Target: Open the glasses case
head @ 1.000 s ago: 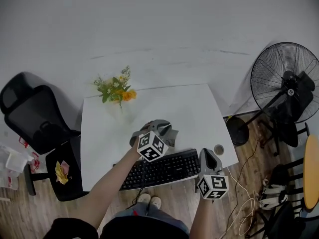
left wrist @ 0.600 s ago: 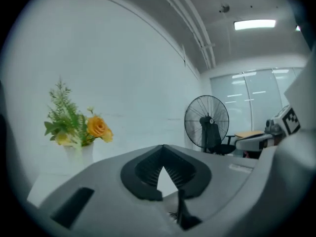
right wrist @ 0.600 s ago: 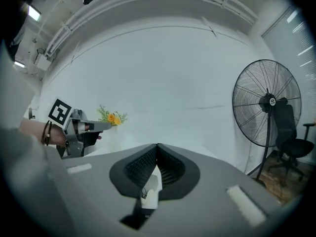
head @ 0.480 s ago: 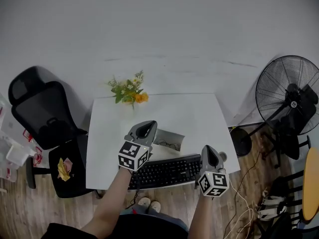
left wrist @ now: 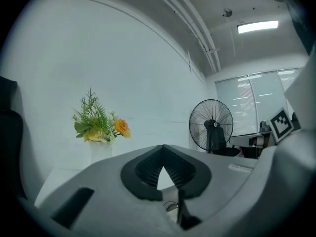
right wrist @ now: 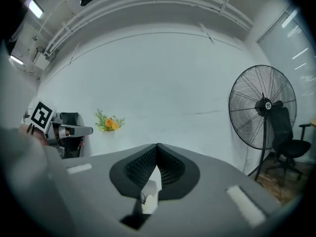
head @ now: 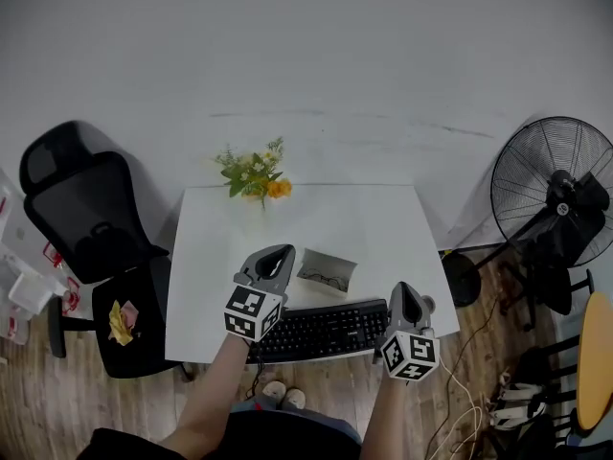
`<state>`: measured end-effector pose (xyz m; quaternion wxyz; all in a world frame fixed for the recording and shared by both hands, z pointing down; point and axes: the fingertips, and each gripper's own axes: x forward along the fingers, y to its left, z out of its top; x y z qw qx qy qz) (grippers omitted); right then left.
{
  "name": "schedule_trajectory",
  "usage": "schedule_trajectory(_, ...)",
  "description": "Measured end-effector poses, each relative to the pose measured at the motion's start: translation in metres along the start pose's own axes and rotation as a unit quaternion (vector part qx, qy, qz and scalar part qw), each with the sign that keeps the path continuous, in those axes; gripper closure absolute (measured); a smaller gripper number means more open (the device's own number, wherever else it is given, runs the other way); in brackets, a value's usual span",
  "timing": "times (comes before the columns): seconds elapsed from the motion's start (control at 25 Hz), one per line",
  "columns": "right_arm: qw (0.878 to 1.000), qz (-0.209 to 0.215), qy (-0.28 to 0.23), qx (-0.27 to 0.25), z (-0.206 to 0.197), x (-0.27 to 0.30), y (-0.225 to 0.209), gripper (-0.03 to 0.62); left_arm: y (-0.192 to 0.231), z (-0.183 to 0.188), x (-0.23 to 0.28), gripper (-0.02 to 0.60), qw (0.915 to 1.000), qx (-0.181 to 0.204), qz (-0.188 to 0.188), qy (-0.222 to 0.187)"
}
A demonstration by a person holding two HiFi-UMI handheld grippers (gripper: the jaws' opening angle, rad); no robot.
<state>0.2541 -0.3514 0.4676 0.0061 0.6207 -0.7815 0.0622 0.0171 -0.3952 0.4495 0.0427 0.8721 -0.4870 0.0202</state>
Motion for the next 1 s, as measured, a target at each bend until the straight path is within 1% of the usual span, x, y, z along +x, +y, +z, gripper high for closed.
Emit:
schedule_trajectory(0.28, 1.000, 0.001, 0.002, -0.008, 0.000, -0.007, 0.002, 0.582, -0.007, 0.001, -0.003, 0.574, 1.0000, 0.007, -0.005, 0.000)
schedule_trajectory(1.0, 1.000, 0.016, -0.001, -0.003, 0.004, -0.010, 0.010, 0.582, -0.017, -0.002, -0.009, 0.574, 0.9998, 0.009, -0.014, 0.007)
